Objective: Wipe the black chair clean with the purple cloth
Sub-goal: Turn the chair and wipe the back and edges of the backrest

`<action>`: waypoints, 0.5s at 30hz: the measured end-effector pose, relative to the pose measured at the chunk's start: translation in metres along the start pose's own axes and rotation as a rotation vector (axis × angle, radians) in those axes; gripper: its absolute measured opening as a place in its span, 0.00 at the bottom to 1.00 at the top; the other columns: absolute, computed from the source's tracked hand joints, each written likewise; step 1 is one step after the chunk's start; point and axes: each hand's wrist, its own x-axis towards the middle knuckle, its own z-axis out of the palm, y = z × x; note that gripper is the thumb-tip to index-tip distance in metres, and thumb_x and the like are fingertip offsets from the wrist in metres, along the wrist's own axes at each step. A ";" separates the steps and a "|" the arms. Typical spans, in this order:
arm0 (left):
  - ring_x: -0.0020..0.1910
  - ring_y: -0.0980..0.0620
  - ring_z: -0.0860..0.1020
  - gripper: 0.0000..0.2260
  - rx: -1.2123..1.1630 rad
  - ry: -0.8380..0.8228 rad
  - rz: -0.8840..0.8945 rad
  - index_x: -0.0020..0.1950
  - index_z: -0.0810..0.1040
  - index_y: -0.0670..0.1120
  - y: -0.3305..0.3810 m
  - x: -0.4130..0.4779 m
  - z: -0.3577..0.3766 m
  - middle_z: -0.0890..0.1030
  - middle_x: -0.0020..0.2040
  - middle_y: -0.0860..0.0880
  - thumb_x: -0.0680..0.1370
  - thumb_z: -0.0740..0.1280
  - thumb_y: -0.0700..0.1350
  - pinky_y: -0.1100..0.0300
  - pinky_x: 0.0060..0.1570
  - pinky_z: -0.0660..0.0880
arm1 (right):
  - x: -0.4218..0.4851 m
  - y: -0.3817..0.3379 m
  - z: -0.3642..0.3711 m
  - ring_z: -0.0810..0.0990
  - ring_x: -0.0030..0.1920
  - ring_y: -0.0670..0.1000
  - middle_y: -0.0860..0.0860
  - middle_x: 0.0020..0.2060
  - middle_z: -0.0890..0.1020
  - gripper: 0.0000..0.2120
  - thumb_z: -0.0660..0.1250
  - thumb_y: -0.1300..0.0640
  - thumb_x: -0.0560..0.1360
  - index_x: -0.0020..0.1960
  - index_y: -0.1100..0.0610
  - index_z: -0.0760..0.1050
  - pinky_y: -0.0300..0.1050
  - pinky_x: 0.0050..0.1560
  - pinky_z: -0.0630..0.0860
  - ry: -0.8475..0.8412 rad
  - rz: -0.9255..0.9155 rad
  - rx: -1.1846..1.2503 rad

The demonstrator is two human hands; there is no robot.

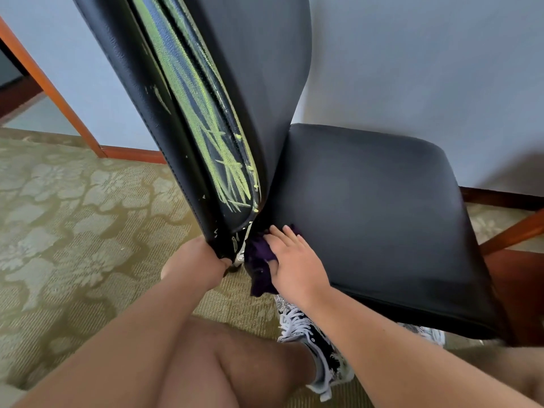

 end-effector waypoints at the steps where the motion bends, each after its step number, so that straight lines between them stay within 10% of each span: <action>1: 0.37 0.52 0.78 0.09 -0.014 0.006 -0.007 0.51 0.76 0.52 0.001 -0.001 -0.001 0.77 0.40 0.53 0.74 0.68 0.52 0.54 0.38 0.80 | -0.006 0.001 -0.001 0.57 0.79 0.53 0.48 0.78 0.64 0.24 0.58 0.57 0.80 0.76 0.51 0.65 0.46 0.77 0.49 0.005 0.009 0.002; 10: 0.36 0.53 0.76 0.08 0.025 -0.012 0.044 0.52 0.77 0.49 0.005 -0.007 -0.005 0.76 0.39 0.52 0.75 0.67 0.50 0.57 0.35 0.75 | -0.052 0.008 -0.009 0.55 0.79 0.54 0.52 0.79 0.60 0.26 0.63 0.52 0.80 0.77 0.50 0.64 0.48 0.79 0.52 0.019 0.084 -0.012; 15: 0.38 0.51 0.78 0.09 -0.014 -0.010 0.049 0.53 0.77 0.49 0.003 -0.005 -0.003 0.77 0.41 0.51 0.75 0.68 0.50 0.56 0.37 0.78 | -0.029 -0.003 -0.014 0.73 0.52 0.55 0.50 0.54 0.73 0.19 0.72 0.57 0.70 0.60 0.49 0.79 0.52 0.53 0.75 0.163 0.007 -0.145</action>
